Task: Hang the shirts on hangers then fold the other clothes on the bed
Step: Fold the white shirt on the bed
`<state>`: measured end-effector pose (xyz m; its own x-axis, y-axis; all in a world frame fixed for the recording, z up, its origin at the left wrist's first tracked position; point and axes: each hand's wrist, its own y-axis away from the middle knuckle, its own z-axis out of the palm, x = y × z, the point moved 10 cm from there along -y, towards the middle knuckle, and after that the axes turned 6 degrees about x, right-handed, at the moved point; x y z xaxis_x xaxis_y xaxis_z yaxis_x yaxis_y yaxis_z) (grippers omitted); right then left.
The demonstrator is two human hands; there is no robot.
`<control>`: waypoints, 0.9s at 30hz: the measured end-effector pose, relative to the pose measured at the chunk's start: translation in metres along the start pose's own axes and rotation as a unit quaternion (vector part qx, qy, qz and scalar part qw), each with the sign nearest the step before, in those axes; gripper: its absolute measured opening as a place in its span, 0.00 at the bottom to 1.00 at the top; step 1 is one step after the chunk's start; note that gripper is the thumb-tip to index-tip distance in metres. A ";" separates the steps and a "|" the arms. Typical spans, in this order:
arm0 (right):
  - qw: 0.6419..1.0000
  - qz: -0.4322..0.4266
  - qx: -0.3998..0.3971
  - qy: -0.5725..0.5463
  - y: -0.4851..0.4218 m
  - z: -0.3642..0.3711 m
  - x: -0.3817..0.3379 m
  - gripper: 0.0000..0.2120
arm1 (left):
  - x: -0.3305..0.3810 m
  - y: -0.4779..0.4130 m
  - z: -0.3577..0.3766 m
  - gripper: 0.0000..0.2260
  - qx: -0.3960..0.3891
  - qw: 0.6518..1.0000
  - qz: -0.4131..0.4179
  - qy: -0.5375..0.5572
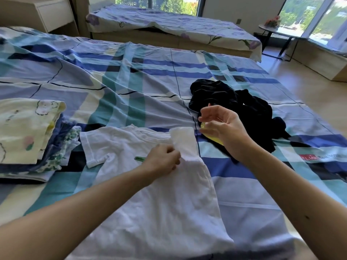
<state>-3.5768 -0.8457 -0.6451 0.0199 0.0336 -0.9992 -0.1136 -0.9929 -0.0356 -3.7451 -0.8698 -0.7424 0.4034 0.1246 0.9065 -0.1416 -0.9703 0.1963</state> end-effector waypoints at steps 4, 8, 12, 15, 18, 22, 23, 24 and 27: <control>0.944 -0.060 -0.007 0.326 -0.002 -0.004 0.031 0.18 | -0.017 0.001 -0.008 0.09 0.005 0.995 -0.087 0.055; 0.845 -0.088 -0.166 0.501 0.014 0.030 0.078 0.25 | -0.005 0.002 -0.015 0.10 0.013 0.998 -0.048 -0.029; 0.713 -0.048 -0.249 0.653 0.026 0.038 0.118 0.31 | 0.019 -0.004 -0.056 0.09 0.088 0.971 0.035 -0.219; 0.707 -0.093 -0.200 0.672 0.021 0.048 0.095 0.34 | 0.025 -0.009 -0.109 0.08 0.162 0.917 0.073 -0.357; 0.736 -0.158 -0.189 0.630 0.026 0.081 0.070 0.35 | 0.001 -0.016 -0.159 0.14 0.157 0.851 0.027 -0.501; 0.744 -0.182 -0.243 0.595 0.049 0.134 0.069 0.36 | -0.043 -0.020 -0.206 0.22 0.119 0.842 -0.077 -0.521; 0.746 -0.189 -0.250 0.587 0.053 0.143 0.070 0.36 | -0.048 -0.020 -0.209 0.23 0.111 0.846 -0.084 -0.515; 0.749 -0.196 -0.254 0.580 0.056 0.150 0.071 0.36 | -0.051 -0.021 -0.210 0.23 0.104 0.847 -0.087 -0.514; 0.758 -0.201 -0.260 0.564 0.057 0.160 0.073 0.36 | -0.043 -0.023 -0.210 0.23 0.108 0.830 -0.077 -0.542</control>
<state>-3.7411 -0.8819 -0.7228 0.8184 0.5177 -0.2495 0.5280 -0.8487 -0.0294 -3.9493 -0.8097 -0.7076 0.9943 0.1055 -0.0149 0.1065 -0.9892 0.1007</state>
